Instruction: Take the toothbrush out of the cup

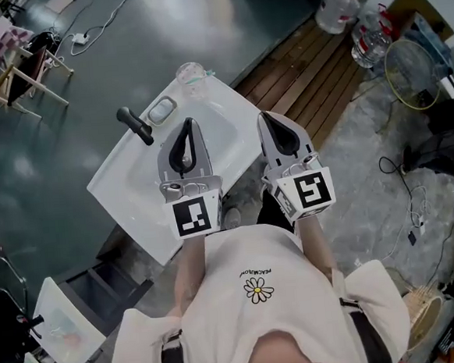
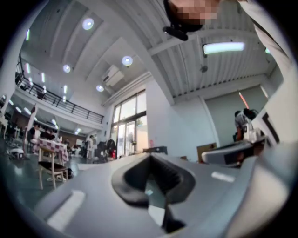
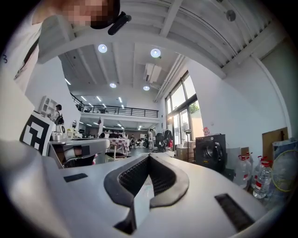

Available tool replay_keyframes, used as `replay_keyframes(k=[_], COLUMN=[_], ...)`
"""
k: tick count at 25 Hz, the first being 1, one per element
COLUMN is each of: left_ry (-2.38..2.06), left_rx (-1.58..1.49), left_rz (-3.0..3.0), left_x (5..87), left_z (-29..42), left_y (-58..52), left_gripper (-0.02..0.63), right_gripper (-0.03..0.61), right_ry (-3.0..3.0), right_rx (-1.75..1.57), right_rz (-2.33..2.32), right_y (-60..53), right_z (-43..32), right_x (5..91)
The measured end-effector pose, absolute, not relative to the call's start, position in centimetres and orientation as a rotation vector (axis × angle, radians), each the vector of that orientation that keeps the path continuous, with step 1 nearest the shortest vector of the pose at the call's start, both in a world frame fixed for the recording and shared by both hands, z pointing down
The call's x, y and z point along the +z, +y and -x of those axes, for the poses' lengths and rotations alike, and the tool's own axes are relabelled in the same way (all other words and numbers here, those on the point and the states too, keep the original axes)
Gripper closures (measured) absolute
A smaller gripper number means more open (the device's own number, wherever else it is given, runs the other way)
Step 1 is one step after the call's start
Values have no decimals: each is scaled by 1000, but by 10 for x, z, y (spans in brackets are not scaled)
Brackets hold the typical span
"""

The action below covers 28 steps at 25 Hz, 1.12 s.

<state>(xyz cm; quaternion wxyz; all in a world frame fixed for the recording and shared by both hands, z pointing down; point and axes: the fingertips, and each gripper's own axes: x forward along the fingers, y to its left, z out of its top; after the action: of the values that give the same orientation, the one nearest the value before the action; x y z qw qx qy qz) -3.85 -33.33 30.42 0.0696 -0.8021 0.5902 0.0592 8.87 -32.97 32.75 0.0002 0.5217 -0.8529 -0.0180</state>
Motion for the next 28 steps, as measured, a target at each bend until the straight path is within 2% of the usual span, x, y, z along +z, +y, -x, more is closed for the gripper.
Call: replay_keyframes(k=[7,11,21,23,25,28], left_ry=[1871,1891,1999,1968,1914,1786], left_rx=[207,116,71,24,-33,-183], left_rz=[2303,2279,2226,2237,2254,2250], left_x=[294,300,315,319,324,335], left_z=[32,25,36,32,29,21], left_y=[-370,-389,-410,-415,-422,-434], left_gripper=[606,606,603,576,517,488], right_gripper=[580,580,580,580,580,580], right_ry=[-2784,-2815,-2833,-2833,-2831,-2821], right_rx=[-105,-119,-32,-21,-8,9], right_rz=[-1486,-1452,-1429,-1426,-1424,-1427], right_y=[-372,-389,-414,-416,-416,-417], right_z=[-92,-98,-107,-109,-109,-113], right_x=[304,293,304,306,309,314])
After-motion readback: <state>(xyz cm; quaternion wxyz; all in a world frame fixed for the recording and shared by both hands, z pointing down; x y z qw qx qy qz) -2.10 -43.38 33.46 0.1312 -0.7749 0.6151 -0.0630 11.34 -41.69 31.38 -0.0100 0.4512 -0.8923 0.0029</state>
